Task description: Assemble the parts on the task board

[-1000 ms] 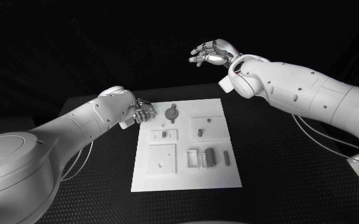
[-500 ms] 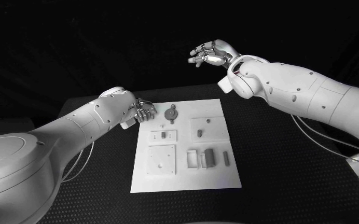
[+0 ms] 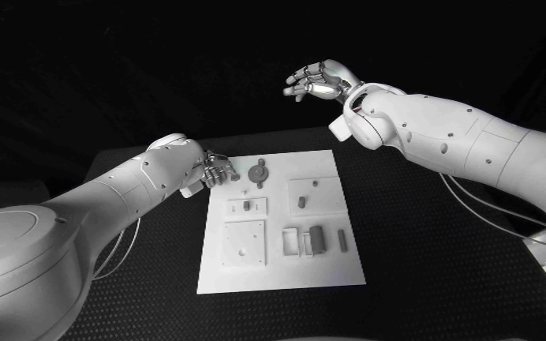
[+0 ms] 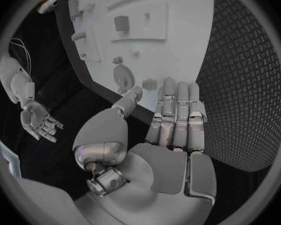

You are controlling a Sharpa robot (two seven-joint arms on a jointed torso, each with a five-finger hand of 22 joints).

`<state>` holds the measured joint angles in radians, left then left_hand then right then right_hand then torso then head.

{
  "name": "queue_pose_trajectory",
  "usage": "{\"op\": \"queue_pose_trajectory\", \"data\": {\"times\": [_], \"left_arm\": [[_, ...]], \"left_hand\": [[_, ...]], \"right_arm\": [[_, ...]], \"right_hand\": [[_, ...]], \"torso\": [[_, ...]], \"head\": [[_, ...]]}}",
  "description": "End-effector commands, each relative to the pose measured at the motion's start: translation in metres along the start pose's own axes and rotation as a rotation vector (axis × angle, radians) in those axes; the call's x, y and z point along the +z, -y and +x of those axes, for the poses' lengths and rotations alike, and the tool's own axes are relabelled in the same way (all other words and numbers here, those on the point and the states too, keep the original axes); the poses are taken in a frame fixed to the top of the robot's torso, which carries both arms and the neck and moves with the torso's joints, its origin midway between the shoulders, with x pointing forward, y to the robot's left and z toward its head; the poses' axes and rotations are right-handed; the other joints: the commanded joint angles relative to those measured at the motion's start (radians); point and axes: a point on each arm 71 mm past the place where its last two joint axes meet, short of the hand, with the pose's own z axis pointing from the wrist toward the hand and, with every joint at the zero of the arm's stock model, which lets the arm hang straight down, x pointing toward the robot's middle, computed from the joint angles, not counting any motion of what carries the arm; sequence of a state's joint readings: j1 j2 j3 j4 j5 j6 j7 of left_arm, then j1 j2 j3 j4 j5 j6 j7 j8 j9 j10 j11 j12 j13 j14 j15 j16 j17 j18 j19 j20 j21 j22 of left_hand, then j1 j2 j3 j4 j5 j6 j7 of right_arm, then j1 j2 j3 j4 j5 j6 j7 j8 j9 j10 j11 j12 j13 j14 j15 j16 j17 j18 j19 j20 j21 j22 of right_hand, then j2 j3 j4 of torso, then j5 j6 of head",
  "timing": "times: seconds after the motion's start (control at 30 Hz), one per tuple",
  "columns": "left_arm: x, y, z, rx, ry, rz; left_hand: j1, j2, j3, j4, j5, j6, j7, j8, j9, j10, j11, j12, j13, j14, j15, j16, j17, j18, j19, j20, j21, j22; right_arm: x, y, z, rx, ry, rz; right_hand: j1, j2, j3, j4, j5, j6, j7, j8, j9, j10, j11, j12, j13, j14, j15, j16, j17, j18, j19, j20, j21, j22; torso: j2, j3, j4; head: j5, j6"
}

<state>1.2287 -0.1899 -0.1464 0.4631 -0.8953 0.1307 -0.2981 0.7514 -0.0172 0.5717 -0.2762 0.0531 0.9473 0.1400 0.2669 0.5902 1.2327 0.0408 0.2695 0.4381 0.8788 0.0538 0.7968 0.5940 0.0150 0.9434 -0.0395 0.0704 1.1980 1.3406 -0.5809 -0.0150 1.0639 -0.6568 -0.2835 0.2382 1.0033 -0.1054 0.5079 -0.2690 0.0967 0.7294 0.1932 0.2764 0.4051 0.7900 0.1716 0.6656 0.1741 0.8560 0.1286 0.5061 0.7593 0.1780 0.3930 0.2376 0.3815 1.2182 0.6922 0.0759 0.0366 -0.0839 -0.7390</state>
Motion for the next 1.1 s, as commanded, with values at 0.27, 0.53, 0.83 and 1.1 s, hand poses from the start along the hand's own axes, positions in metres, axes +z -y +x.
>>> {"op": "queue_pose_trajectory", "data": {"times": [0.27,0.53,0.83,1.1], "left_arm": [[0.001,0.001,0.003,0.011,-0.008,0.003],[0.002,0.003,0.008,0.013,-0.014,0.01],[0.001,0.004,0.005,0.001,0.027,0.023],[-0.002,0.012,-0.003,0.056,0.211,0.126]], "left_hand": [[0.013,0.0,-0.009,0.001,-0.004,0.005,0.002,0.001,0.0,0.006,0.005,-0.006,0.0,0.007,0.001,0.005,-0.002,-0.008,0.0,-0.004,-0.002,-0.002],[0.023,0.01,-0.01,-0.002,-0.004,0.007,0.001,0.002,0.0,0.01,0.004,-0.009,0.001,0.008,0.0,0.006,-0.003,-0.007,0.001,-0.005,-0.002,-0.002],[0.014,-0.019,-0.027,0.002,-0.004,0.005,0.002,0.001,-0.001,0.014,0.004,-0.014,0.002,0.009,0.0,0.007,-0.004,-0.008,0.003,-0.005,-0.002,-0.004],[0.067,-0.09,-0.047,-0.012,-0.004,-0.049,0.024,-0.024,-0.01,-0.018,0.022,-0.025,0.007,-0.004,0.007,0.005,-0.006,-0.007,-0.007,0.0,-0.004,-0.004]], "right_arm": [[0.001,-0.002,0.001,0.0,-0.002,-0.01],[0.001,-0.002,0.001,0.0,-0.003,-0.011],[0.0,-0.002,0.0,-0.001,0.0,-0.008],[0.0,0.0,-0.002,-0.004,0.005,-0.003]], "right_hand": [[-0.006,0.002,0.001,0.003,-0.001,-0.008,0.041,0.005,-0.002,-0.005,0.0,0.004,-0.001,0.003,0.003,-0.007,-0.002,-0.016,-0.002,0.0,-0.006,0.002],[-0.005,0.002,0.001,0.003,-0.001,-0.008,0.041,0.005,-0.002,-0.005,0.0,0.004,-0.002,0.003,0.003,-0.007,-0.002,-0.016,-0.002,0.0,-0.006,0.003],[-0.005,0.002,0.001,0.003,-0.001,-0.008,0.041,0.005,-0.002,-0.005,0.0,0.004,-0.002,0.004,0.002,-0.007,-0.003,-0.016,-0.002,0.0,-0.007,0.003],[0.001,0.004,0.004,0.0,-0.001,-0.008,0.041,0.006,-0.003,-0.005,-0.001,0.004,-0.004,0.005,0.002,-0.007,-0.003,-0.016,-0.001,-0.001,-0.008,0.006]], "torso": [[0.0,-0.0001,0.0007],[0.0,-0.0003,0.0003],[-0.001,-0.0005,0.0009],[-0.001,-0.0012,0.0021]], "head": [[-0.004,-0.003],[-0.004,-0.003],[-0.005,-0.002],[-0.005,-0.001]]}}
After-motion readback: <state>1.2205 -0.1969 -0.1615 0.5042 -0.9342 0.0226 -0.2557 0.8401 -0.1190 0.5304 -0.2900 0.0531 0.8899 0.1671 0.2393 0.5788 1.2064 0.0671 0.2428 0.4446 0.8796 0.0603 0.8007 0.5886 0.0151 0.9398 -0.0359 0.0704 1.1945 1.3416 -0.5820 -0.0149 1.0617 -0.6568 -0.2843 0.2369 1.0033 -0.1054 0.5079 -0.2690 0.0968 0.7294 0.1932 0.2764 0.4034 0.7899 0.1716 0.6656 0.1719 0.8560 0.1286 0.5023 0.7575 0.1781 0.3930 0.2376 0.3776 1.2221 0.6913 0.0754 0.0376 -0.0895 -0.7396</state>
